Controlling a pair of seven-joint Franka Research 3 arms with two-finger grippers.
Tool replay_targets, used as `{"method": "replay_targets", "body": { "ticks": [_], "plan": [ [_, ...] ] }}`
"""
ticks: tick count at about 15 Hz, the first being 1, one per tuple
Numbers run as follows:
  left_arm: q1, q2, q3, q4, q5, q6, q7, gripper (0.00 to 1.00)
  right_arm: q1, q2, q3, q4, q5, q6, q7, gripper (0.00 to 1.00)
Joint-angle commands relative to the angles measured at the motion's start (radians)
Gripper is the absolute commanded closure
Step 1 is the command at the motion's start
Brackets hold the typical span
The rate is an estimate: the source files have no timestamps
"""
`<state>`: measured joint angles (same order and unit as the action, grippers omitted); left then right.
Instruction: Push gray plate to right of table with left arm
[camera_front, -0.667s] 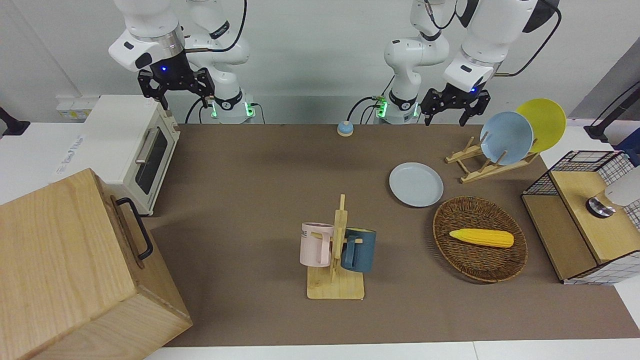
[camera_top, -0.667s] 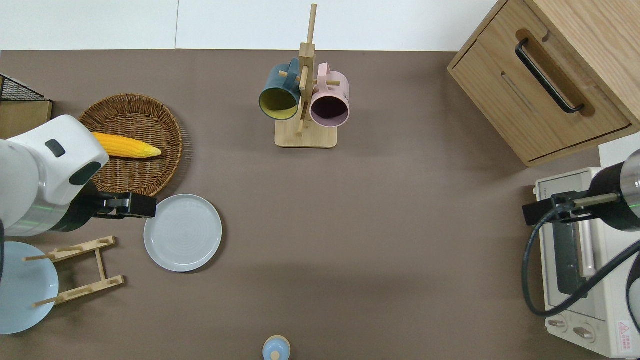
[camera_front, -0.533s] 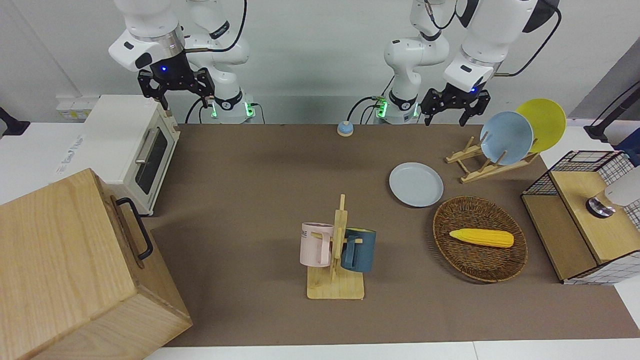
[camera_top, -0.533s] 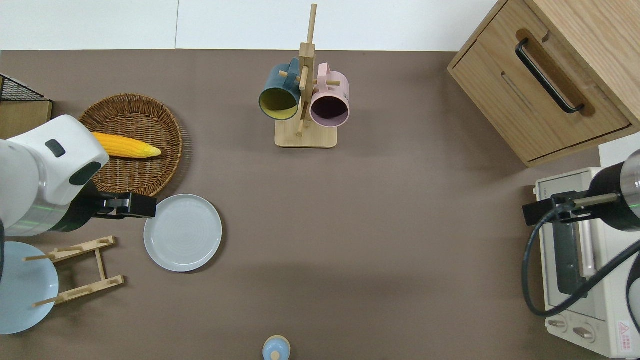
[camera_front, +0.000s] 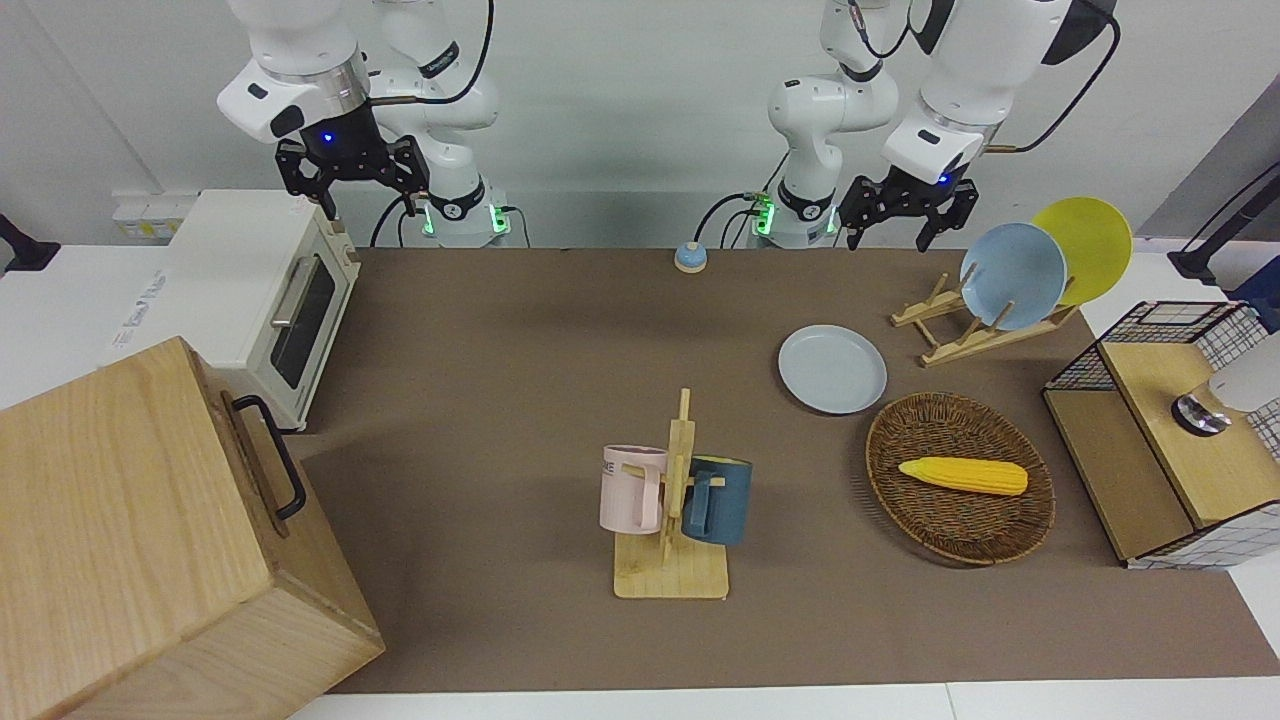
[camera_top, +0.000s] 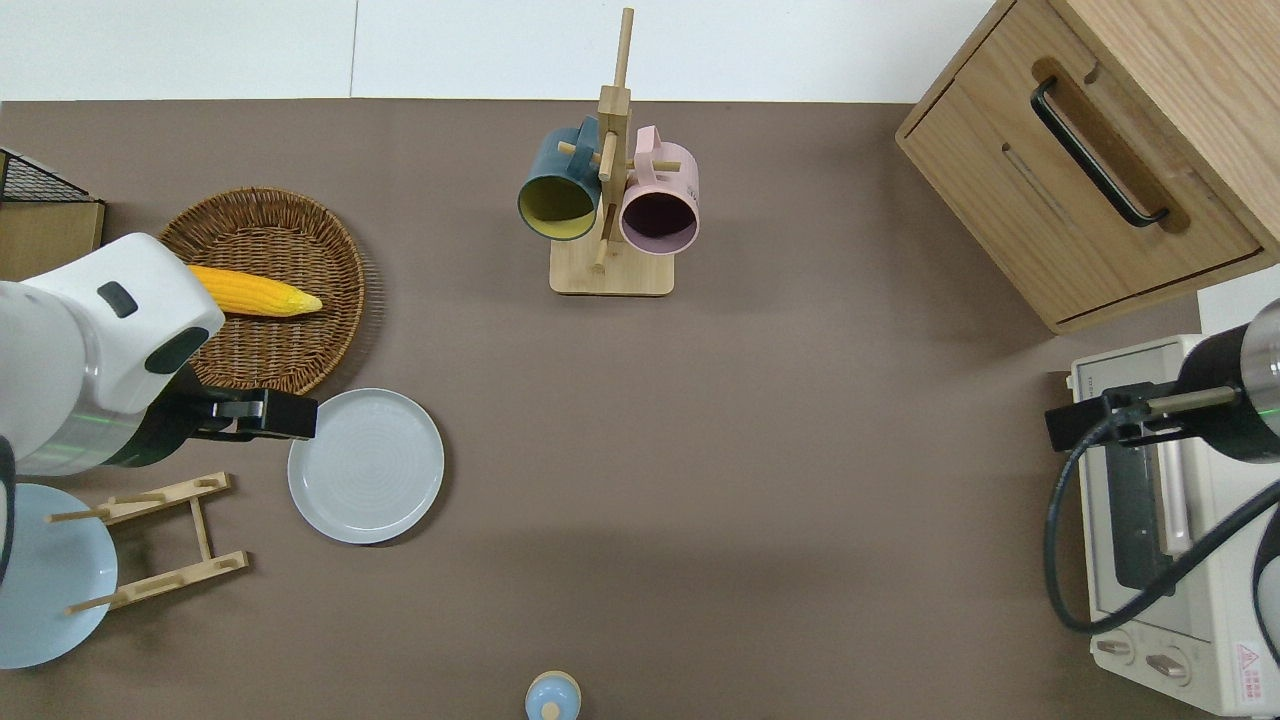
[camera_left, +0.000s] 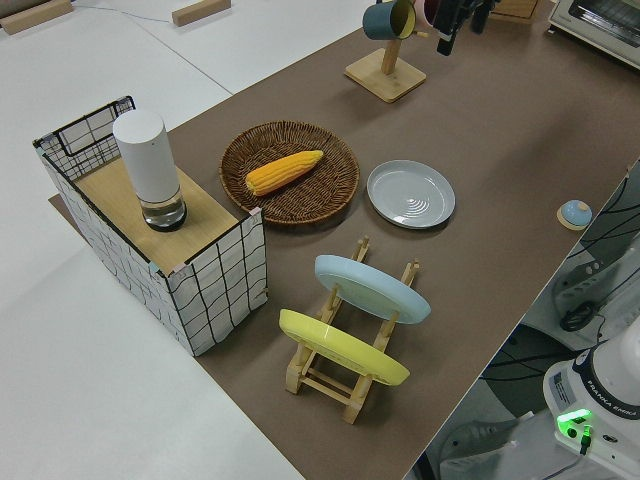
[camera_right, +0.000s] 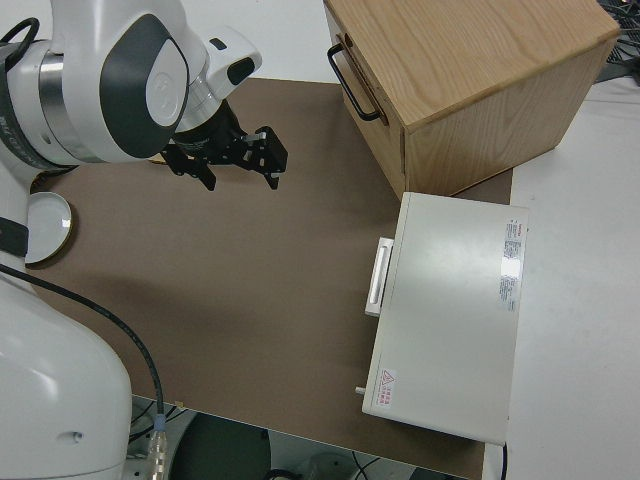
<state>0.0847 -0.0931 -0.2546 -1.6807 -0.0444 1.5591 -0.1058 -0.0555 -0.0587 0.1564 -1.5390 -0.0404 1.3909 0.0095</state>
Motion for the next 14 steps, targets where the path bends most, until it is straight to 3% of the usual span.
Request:
{"method": "replay_targets", "body": {
  "ticks": [1,8,14],
  "plan": [
    [0.003,-0.022,-0.005,-0.008,0.014,-0.022,0.008,0.0,-0.001,-0.01,0.0,-0.004,0.0,-0.006,-0.008,0.005],
    [0.006,-0.036,-0.002,-0.039,0.012,-0.021,0.006,0.0,-0.001,-0.01,0.0,-0.004,0.0,-0.006,-0.008,0.005],
    [0.006,-0.04,0.026,-0.094,0.012,-0.021,0.011,0.0,-0.001,-0.01,0.0,-0.004,0.002,-0.006,-0.008,0.005]
  ]
}}
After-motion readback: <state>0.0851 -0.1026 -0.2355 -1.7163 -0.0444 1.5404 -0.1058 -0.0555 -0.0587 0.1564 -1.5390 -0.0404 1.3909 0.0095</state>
